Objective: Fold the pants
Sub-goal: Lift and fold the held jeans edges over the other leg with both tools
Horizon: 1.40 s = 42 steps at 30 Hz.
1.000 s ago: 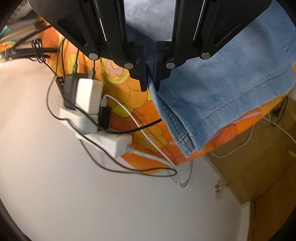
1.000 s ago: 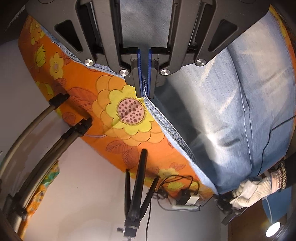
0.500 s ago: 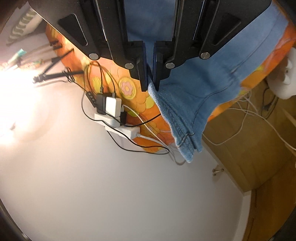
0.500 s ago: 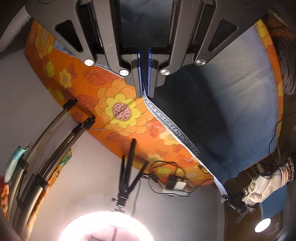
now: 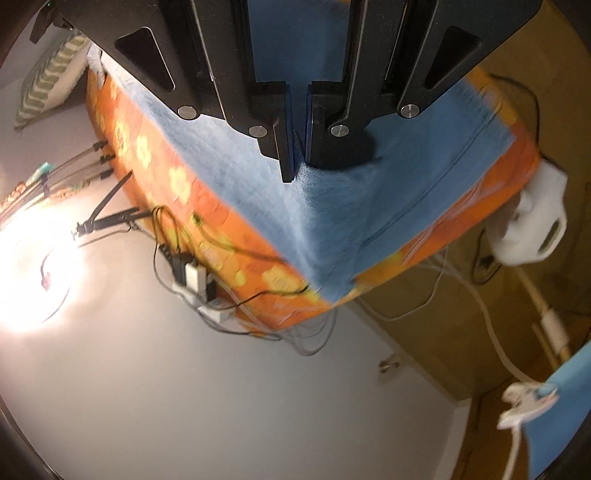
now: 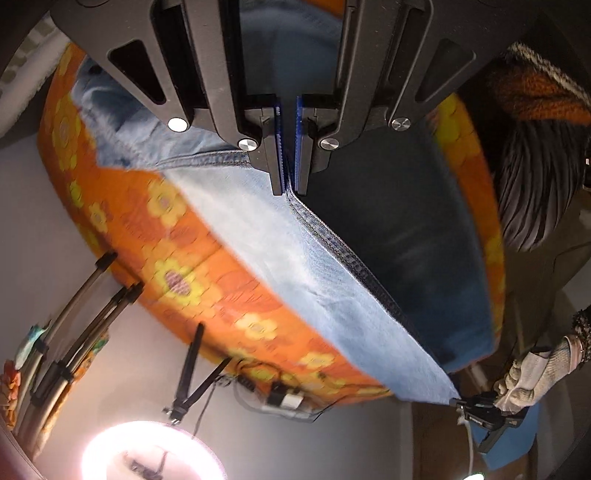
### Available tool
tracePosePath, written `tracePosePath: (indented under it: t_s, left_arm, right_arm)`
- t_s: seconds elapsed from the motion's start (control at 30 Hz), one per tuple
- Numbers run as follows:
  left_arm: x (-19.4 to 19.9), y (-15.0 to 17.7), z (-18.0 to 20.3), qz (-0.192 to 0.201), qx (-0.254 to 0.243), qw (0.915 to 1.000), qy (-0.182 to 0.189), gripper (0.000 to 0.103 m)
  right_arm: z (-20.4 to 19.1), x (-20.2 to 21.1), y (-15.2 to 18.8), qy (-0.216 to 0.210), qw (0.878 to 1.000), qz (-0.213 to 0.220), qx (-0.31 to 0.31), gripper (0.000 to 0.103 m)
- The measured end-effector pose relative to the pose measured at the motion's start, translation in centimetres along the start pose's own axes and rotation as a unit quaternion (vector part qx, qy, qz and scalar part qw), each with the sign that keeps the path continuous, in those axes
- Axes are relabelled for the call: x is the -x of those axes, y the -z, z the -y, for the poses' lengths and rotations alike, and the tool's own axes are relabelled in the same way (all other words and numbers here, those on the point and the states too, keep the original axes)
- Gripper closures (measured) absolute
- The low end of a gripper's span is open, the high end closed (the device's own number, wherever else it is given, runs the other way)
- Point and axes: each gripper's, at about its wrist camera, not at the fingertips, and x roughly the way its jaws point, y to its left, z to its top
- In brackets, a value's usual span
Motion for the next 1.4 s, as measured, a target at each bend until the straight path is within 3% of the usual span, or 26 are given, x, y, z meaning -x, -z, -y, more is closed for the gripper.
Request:
tracePosePath:
  t_s: [0.37,0.6,0.77,0.87,0.93,1.17,1.27,1.33,1.4]
  left_arm:
    - [0.6,6.1,-5.2,-0.011,0.023,0.9996,-0.013,0.1]
    - [1.1,6.9,-7.7,-0.004,0.045,0.9989,-0.015,0.1]
    - [1.8,6.6,-9.0,0.006,0.057,0.9983,0.015,0.1]
    - [2.0,6.3,-8.5,0.009,0.065,0.9973,0.032,0.082]
    - [2.1,6.0,-8.2,0.012,0.07,0.9971,0.027,0.061]
    - [0.2,4.8,-9.7,-0.009,0.144,0.9889,0.038,0.06]
    - [-0.4,4.7,-10.8,0.002,0.186,0.9814,0.048,0.064]
    - [-0.7,4.4,-11.2,0.007,0.202,0.9783,0.045,0.102]
    - [-0.4,4.1,-10.7,0.014,0.191,0.9809,0.035,0.101]
  right_arm:
    - [-4.8,-1.4,4.2,-0.02,0.998,-0.054,0.018,0.098]
    - [-6.5,-1.8,4.8,-0.022,0.996,-0.079,0.041,0.098]
    - [-5.1,-2.0,3.9,-0.005,0.997,-0.078,0.02,0.098]
    - [-4.8,-1.6,3.3,0.005,0.997,-0.072,0.021,0.098]
    - [-4.9,-1.4,3.1,0.009,0.997,-0.073,0.028,0.098]
    - [-5.1,-0.9,2.7,0.016,0.997,-0.066,0.034,0.098]
    - [-5.1,-0.6,2.6,0.015,0.997,-0.062,0.032,0.098]
    - [-5.1,-0.5,2.6,0.016,0.997,-0.063,0.033,0.098]
    - [-5.2,-0.3,2.5,0.016,0.997,-0.063,0.036,0.098]
